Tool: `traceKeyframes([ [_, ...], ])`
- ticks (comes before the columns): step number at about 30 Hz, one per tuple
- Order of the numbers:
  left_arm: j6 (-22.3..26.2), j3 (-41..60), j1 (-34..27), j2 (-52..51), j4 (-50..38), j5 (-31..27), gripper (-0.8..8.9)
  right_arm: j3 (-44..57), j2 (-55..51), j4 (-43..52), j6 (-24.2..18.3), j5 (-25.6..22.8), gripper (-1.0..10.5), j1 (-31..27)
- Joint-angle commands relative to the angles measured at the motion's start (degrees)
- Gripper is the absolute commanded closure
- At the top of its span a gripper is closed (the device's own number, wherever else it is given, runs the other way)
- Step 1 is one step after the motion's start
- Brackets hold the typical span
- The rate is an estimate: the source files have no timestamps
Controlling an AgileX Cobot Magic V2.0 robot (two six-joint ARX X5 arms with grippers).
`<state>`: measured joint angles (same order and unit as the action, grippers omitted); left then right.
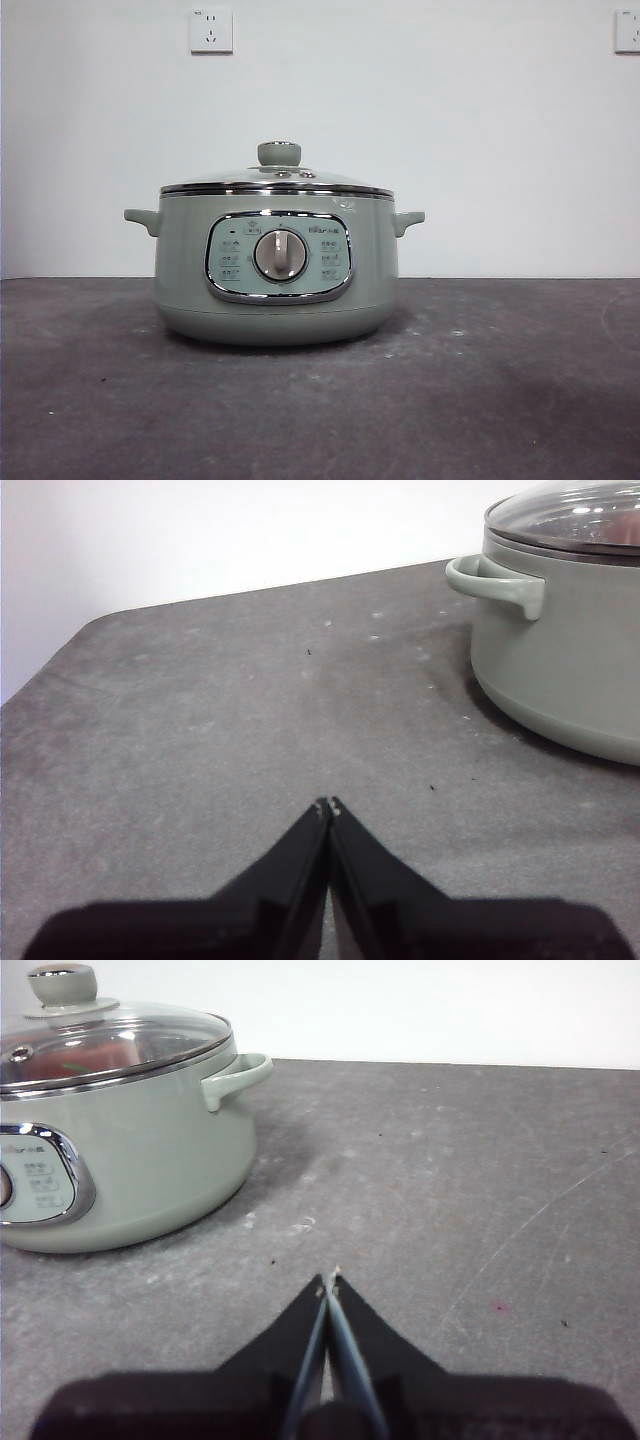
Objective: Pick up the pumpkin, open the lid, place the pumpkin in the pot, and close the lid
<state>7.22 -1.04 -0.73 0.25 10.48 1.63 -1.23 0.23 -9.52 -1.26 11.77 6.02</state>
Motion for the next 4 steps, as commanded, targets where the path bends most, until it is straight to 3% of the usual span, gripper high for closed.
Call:
traceKeyframes([
  [1,-0.4,0.9,-0.2,-0.1,-0.1,0.0,8.17,0.8,-0.2,0.1,0.6,-0.2,9.5,0.0],
  [4,-0.4,0.9,-0.2,-0.1,-0.1,0.0,8.17,0.8,-0.2,0.1,0.6,-0.2,9.5,0.0],
])
